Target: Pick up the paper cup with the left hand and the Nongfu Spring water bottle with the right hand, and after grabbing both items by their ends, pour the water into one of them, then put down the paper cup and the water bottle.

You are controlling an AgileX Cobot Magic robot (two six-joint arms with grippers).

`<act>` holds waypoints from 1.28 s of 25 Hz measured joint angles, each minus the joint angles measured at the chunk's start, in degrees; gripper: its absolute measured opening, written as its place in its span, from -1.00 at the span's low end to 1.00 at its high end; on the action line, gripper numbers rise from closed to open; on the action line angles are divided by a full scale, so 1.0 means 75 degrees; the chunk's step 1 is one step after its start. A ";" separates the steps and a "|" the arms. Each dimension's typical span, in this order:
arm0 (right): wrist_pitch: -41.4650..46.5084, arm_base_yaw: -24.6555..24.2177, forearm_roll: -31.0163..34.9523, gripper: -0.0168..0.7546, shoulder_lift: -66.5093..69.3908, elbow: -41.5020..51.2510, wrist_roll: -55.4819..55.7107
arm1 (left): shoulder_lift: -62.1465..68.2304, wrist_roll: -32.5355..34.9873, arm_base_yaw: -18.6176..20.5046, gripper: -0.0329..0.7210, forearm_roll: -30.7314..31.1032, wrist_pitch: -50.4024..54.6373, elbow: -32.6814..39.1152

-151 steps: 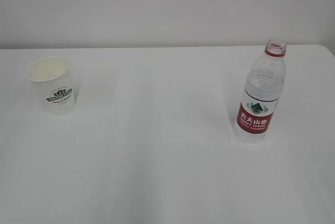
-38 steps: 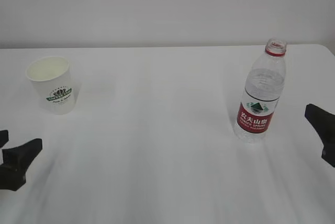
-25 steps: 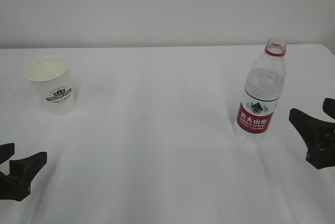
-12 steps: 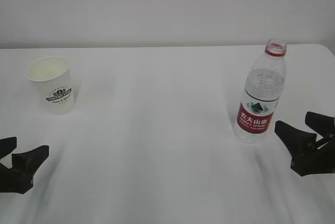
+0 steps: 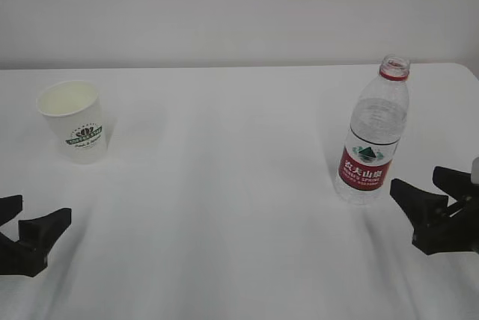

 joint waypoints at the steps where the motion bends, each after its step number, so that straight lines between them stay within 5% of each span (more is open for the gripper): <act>1: -0.0019 0.0000 0.0000 0.44 0.0000 0.0000 0.0000 | 0.0000 0.0000 0.0000 0.67 0.0000 0.0000 0.0000; 9: -0.0025 0.0000 0.0138 0.73 0.0076 -0.0013 0.0000 | 0.0000 0.0000 0.0000 0.92 -0.0251 0.0000 -0.0018; 32: -0.0037 0.0000 -0.0122 0.75 0.0935 -0.0779 -0.0351 | 0.0166 0.0000 0.0000 0.92 -0.0254 0.0000 -0.0523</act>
